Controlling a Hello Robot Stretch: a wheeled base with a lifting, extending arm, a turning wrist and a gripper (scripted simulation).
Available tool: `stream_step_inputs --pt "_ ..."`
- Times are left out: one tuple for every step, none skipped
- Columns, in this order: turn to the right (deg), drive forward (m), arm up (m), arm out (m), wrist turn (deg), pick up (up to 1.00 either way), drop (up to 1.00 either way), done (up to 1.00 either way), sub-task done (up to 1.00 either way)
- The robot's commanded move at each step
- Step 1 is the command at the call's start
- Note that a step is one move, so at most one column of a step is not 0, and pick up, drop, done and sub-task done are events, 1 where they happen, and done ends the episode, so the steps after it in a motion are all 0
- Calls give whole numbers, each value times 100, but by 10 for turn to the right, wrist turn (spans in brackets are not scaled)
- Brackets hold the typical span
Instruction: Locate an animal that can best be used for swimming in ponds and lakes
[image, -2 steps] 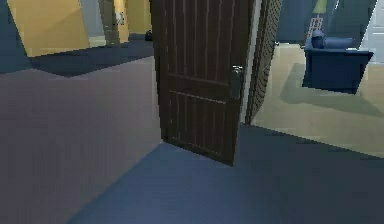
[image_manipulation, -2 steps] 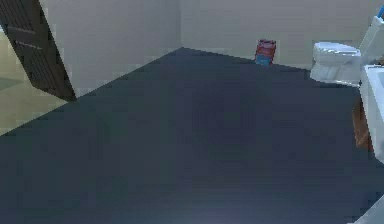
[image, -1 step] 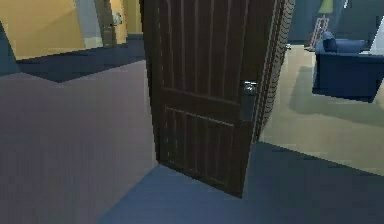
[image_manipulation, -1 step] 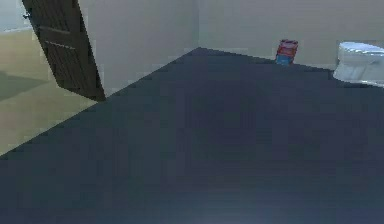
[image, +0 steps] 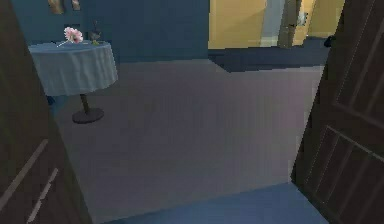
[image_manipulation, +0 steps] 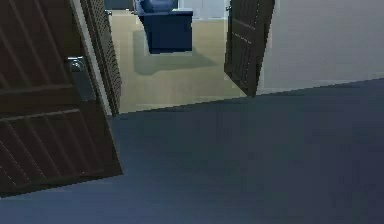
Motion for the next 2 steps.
stream_step_inputs --pt "-120 0 0 0 0 0 0 0 0" --pt "0 100 0 0 0 0 0 0 0"
